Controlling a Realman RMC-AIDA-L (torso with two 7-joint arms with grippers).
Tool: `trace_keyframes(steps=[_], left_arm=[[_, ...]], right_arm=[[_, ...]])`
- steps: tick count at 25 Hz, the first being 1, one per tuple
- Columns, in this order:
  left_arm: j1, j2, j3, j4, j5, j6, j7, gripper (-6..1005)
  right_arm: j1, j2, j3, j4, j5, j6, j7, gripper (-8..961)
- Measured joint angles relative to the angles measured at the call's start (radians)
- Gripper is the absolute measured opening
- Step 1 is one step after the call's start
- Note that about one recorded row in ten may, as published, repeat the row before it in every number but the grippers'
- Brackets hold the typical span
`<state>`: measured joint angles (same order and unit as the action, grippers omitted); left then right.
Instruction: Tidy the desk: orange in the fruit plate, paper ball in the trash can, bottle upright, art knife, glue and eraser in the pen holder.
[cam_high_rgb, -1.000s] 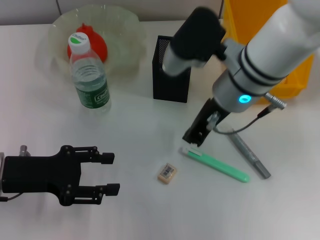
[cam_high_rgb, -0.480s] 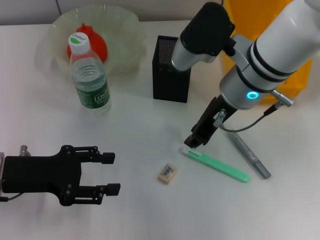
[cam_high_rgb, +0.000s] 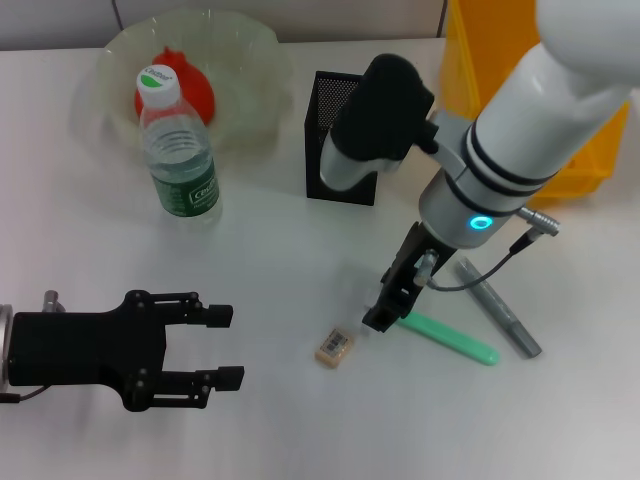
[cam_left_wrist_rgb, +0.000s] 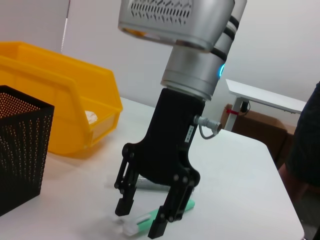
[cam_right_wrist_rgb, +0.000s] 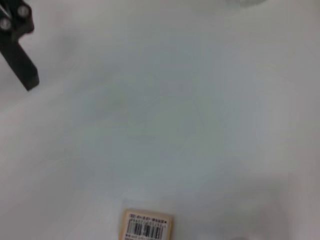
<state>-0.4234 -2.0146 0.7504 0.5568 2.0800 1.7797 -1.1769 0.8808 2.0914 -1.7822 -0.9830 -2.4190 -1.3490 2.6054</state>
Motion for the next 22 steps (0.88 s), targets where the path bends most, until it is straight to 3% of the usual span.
trace_keyframes(steps=[6,12,17,22], left_arm=[[0.003,0.000,0.000,-0.001,0.000,-0.002,0.004,729],[0.007,0.001,-0.002,0.000,0.000,-0.010,0.006,729],[0.007,0.001,-0.002,-0.001,0.000,-0.014,0.006,729],[0.005,0.001,-0.002,0.000,0.000,-0.014,0.003,729]], right_arm=[[0.008,0.001,-0.023,0.021,0.000,0.024,0.003,574],[0.005,0.001,-0.024,0.022,0.000,0.033,-0.004,438],[0.001,0.001,-0.025,0.016,0.000,0.027,-0.004,204],[-0.038,-0.005,-0.009,-0.055,-0.004,0.010,-0.006,171]])
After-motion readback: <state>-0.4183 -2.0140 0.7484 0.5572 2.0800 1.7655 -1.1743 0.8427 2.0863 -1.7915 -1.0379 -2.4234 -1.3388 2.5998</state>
